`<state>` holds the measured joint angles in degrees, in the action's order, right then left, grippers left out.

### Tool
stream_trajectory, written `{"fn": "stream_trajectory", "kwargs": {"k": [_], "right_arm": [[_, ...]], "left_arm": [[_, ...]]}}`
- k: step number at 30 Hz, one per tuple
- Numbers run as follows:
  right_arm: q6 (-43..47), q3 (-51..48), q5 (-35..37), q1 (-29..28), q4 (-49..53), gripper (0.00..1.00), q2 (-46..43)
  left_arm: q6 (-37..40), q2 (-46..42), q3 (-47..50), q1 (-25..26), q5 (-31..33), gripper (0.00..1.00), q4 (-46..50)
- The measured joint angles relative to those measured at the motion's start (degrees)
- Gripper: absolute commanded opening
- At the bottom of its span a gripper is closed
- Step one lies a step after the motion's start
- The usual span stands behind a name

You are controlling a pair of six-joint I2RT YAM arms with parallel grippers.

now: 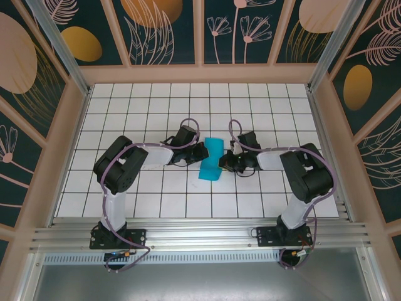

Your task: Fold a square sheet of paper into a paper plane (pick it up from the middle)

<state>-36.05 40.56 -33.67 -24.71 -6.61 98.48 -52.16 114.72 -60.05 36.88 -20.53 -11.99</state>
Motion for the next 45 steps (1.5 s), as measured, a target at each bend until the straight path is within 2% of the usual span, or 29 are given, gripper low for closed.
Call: {"fn": "stream_trajectory", "kwargs": {"k": [8,15,25,32,45], "right_arm": [[-0.2,-1.6,-2.9,-0.1,-1.0,0.09,-4.9],[-0.5,-5.3,-3.2,-0.5,-3.5,0.08,-2.2],[-0.3,-5.3,-2.3,-0.9,-1.9,0.09,-4.3],[-1.0,-5.4,-2.4,-4.1,-2.2,0.09,-5.6],[-2.0,-7.8,-1.8,-4.0,-4.6,0.09,-4.7]], "left_arm": [[0.0,0.0,0.0,0.0,0.0,0.00,0.0],[0.3,0.0,0.0,0.0,0.1,0.00,0.0],[0.7,0.1,0.0,0.2,0.2,0.00,0.0],[0.7,0.1,-0.1,0.2,0.2,0.00,0.0],[1.1,0.1,-0.4,0.2,0.2,0.00,0.5]]}}
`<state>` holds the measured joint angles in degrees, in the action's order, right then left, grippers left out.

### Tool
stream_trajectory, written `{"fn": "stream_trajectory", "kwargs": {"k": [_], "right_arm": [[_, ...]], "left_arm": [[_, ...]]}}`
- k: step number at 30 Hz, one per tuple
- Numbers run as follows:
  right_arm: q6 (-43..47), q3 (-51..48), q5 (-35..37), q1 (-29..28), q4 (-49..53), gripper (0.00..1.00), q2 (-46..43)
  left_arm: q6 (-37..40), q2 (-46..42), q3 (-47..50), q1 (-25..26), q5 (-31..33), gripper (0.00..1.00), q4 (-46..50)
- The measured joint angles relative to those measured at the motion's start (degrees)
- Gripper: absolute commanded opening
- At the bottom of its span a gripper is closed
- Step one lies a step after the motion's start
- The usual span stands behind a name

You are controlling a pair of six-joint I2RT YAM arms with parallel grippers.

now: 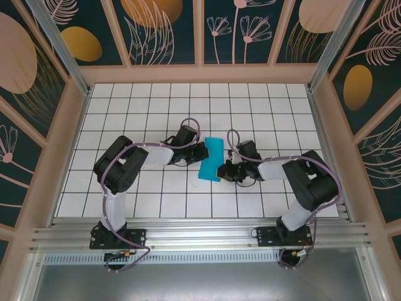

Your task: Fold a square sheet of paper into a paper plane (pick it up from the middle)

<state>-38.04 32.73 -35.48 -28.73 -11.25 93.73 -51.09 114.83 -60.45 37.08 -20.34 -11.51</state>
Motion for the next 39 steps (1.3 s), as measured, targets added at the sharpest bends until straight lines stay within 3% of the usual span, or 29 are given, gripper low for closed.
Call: {"fn": "stream_trajectory", "kwargs": {"k": [8,39], "right_arm": [[-0.3,-0.1,-0.7,-0.3,0.8,0.10,-4.7],[-0.4,-0.7,1.0,-0.9,4.9,0.10,-3.3]], "left_arm": [[0.0,0.0,0.0,0.0,0.0,0.00,0.0],[0.5,0.0,-0.2,0.0,0.2,0.00,0.3]]}}
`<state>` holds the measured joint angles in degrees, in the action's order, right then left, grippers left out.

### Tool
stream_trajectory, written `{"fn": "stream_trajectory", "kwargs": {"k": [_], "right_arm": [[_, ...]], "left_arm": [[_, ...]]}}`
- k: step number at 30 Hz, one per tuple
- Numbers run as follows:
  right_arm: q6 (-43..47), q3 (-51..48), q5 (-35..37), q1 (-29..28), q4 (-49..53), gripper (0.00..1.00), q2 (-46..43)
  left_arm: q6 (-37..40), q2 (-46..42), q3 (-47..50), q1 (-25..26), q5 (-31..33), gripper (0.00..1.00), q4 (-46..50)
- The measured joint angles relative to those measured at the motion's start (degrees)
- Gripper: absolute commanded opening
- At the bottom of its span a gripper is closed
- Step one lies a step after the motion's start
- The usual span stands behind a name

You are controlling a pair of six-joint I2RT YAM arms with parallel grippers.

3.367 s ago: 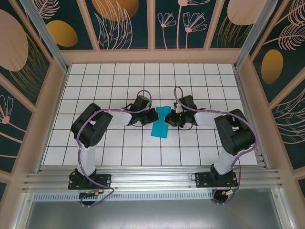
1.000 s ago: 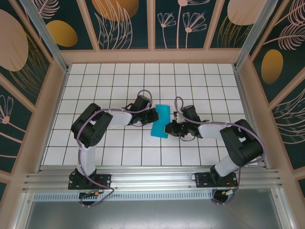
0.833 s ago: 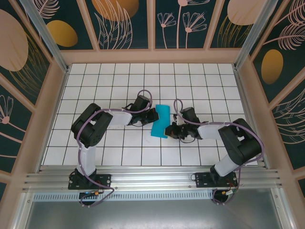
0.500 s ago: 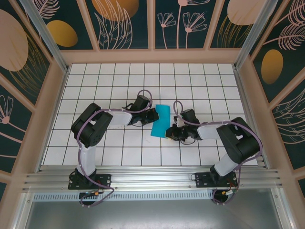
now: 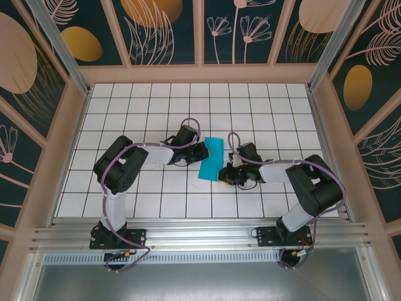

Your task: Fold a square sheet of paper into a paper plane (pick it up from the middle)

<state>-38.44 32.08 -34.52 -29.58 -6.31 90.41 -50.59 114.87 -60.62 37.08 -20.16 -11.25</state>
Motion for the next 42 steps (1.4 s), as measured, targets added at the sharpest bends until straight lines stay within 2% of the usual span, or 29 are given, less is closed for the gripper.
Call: {"fn": "stream_trajectory", "kwargs": {"k": [6,10,20,33,42], "right_arm": [[0.4,5.7,0.0,3.9,-0.1,0.10,-2.2],[0.6,9.9,0.0,6.5,-2.6,0.10,0.7],[1.0,11.3,1.8,7.8,-4.3,0.11,10.5],[1.0,11.1,2.2,8.3,-4.2,0.12,11.2],[1.0,15.2,0.3,10.1,-4.9,0.12,11.7]], "left_arm": [[0.2,0.0,0.0,0.0,0.0,0.00,0.0],[0.3,0.0,0.0,0.0,0.0,0.00,0.0],[0.4,0.2,-0.2,0.0,0.0,0.00,0.0],[0.7,0.4,-0.5,0.0,-0.2,0.00,0.2],[0.9,0.5,-0.7,0.0,-0.2,0.00,0.4]]}}
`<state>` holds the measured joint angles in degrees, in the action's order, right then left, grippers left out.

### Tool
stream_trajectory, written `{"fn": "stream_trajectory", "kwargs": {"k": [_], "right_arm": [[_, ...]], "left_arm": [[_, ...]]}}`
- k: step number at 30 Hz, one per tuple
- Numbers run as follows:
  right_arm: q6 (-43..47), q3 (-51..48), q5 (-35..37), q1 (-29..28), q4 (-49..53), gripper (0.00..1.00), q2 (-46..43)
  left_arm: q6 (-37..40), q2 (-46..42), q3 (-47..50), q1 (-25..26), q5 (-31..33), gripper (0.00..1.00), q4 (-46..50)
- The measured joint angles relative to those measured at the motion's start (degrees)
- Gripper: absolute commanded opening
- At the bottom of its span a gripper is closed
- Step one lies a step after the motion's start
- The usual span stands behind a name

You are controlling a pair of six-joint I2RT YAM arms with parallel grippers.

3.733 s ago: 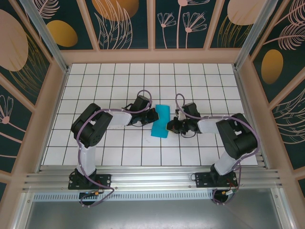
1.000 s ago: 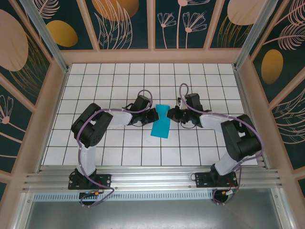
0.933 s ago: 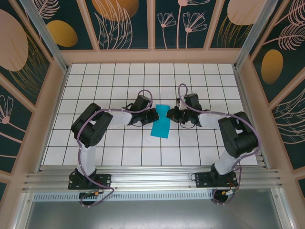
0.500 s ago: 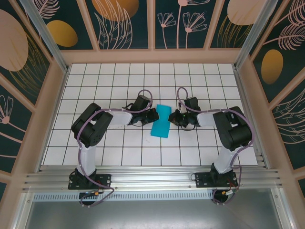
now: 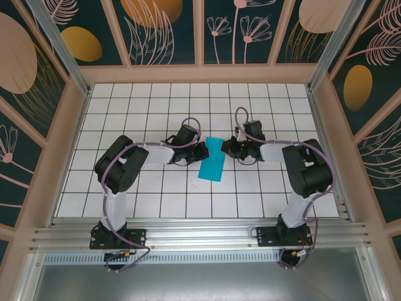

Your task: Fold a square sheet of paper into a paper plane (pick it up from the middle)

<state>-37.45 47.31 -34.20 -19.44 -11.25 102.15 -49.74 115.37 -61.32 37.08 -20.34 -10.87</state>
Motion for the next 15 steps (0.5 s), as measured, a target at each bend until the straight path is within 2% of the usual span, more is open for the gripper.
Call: {"fn": "stream_trajectory", "kwargs": {"k": [6,15], "right_arm": [[0.0,0.3,0.0,1.1,-0.8,0.12,4.1],[0.0,1.3,0.0,1.1,0.7,0.13,4.1]], "left_arm": [[0.1,0.1,-0.2,0.0,0.0,0.00,0.2],[0.2,0.2,-0.2,0.0,0.0,0.00,0.2]]}}
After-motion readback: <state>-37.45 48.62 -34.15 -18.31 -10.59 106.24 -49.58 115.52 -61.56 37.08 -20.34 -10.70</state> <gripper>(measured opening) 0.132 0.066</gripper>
